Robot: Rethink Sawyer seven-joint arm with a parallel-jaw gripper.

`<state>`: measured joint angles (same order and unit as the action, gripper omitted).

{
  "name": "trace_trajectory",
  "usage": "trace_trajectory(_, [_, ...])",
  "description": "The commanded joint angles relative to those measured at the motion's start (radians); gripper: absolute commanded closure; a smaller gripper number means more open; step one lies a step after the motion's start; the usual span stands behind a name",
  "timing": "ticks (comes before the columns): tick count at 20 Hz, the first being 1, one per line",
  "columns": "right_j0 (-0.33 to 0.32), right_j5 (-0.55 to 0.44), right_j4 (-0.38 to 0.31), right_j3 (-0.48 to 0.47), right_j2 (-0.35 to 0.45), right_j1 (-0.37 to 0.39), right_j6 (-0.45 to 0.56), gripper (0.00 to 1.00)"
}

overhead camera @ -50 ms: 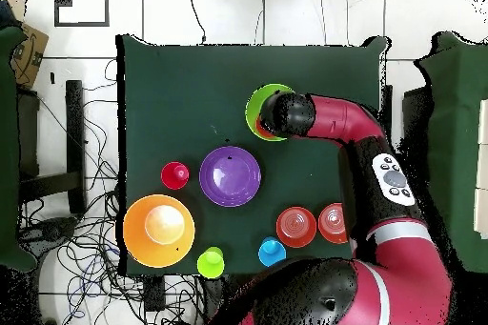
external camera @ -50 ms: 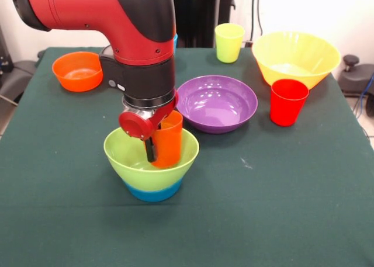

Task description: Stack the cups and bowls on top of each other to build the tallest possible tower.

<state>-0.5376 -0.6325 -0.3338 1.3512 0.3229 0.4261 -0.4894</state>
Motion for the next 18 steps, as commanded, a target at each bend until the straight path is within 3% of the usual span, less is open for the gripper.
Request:
trace_trajectory(1, [0.012, -0.009, -0.078, -0.051, 0.037, -0.007, -0.003, 1.00])
trace_trajectory(10, [0.011, -0.009, -0.096, -0.059, 0.034, -0.004, 0.023, 1.00])
trace_trajectory(18, [0.008, -0.110, -0.085, -0.102, 0.040, -0.010, 0.078, 1.00])
